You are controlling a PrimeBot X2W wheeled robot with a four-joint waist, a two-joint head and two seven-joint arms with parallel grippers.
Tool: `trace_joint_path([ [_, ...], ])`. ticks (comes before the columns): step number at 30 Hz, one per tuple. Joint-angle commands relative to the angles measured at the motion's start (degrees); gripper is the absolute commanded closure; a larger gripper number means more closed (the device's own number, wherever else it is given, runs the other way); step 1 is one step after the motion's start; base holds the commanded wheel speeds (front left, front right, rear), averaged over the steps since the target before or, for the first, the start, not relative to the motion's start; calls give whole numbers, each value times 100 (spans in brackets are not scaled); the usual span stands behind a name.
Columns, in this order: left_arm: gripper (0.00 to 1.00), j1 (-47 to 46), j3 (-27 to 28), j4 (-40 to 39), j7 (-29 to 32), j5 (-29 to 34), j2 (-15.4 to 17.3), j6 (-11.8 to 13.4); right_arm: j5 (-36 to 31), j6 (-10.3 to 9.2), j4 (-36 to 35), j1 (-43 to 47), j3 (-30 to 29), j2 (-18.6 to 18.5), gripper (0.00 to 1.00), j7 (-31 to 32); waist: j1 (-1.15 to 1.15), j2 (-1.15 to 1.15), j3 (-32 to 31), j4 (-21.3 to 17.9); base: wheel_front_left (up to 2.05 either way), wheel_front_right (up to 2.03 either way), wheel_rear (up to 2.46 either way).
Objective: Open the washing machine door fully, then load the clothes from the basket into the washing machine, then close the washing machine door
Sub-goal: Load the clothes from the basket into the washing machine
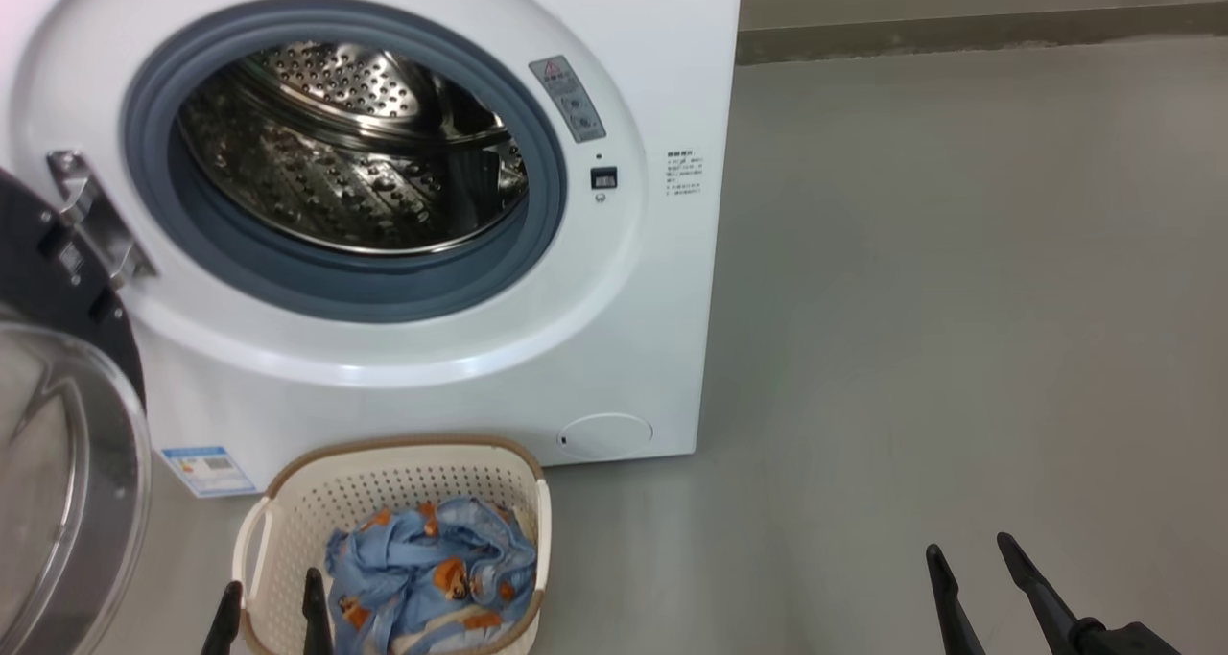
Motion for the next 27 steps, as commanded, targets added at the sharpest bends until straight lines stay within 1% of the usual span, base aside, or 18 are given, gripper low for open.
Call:
trace_joint_path([
  [1,0,-107,227,-111,-37,91,55,85,27,9,-120,-162,146,-81,0,-68,0,0,2,-9,103,-103,0],
  [8,0,-123,198,-56,-37,125,55,145,42,9,-107,-161,131,-76,0,-68,0,0,9,-11,52,-52,0],
  [27,0,-87,180,-99,-37,101,55,193,76,9,-101,-166,192,-40,0,-68,0,0,98,39,0,0,0],
])
